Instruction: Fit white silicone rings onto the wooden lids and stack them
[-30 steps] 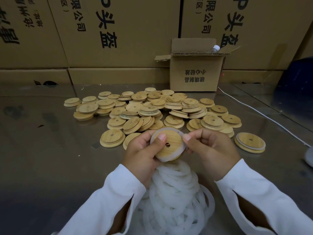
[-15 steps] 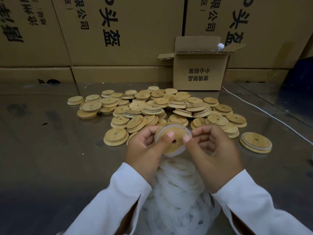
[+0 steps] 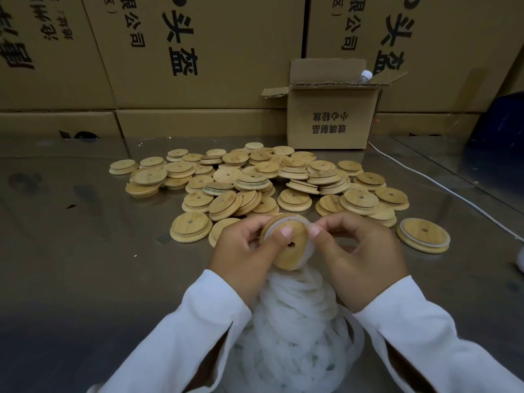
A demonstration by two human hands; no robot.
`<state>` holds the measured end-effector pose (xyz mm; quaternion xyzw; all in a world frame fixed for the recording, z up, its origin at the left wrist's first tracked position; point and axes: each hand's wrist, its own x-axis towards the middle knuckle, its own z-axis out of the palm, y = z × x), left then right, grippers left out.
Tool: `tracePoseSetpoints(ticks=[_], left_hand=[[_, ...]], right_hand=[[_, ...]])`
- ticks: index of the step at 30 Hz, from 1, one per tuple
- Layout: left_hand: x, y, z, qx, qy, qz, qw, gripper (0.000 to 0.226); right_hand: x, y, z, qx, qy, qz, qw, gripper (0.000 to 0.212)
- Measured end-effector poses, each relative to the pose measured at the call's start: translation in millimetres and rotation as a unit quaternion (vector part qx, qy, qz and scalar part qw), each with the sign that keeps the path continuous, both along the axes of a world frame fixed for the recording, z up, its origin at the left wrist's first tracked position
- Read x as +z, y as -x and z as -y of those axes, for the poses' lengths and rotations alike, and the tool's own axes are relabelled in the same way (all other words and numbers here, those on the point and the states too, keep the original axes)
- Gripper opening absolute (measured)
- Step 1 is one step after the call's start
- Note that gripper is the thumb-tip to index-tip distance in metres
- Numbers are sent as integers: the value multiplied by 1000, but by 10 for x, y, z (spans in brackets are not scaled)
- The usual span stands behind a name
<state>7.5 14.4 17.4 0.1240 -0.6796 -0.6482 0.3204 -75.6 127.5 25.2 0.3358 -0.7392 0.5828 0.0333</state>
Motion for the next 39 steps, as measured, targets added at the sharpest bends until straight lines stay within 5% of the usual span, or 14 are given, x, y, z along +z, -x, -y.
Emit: tracePoseSetpoints(ticks=[7, 14, 18, 24, 33, 39], left_hand=[[42, -11, 49, -29, -54, 10, 998, 36], [34, -20, 82, -57, -140, -4, 989, 32], [41, -33, 82, -35, -124, -7, 992, 31], [11, -8, 57, 18, -112, -15, 993, 27], [-21, 17, 3, 8, -75, 6, 997, 46], [30, -4, 18, 18, -32, 20, 999, 28]], right_hand=[[68, 46, -33, 28, -15, 21, 999, 16], [116, -16, -33, 14, -7, -49, 999, 15], [103, -57, -52, -15, 23, -113, 993, 9], [-14, -85, 2, -34, 17, -88, 995, 8], [-33, -21, -11, -51, -37, -165, 984, 13], [28, 46, -44, 5, -44, -77, 996, 15]])
